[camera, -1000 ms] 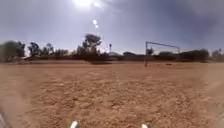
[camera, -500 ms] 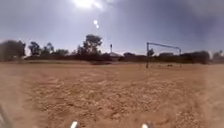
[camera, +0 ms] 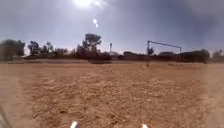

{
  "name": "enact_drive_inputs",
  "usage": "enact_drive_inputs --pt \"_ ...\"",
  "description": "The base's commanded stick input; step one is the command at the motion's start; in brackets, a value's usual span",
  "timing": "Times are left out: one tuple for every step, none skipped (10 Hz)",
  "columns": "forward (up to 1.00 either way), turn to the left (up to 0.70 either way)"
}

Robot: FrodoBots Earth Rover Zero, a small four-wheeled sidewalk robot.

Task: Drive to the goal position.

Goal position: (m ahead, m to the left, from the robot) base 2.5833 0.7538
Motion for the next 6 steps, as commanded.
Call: enact_drive_inputs --pt "0.45 0.0" --pt "0.45 0.0" --pt "0.45 0.0" --pt "0.45 0.0" --pt "0.45 0.0" --pt "0.45 0.0"
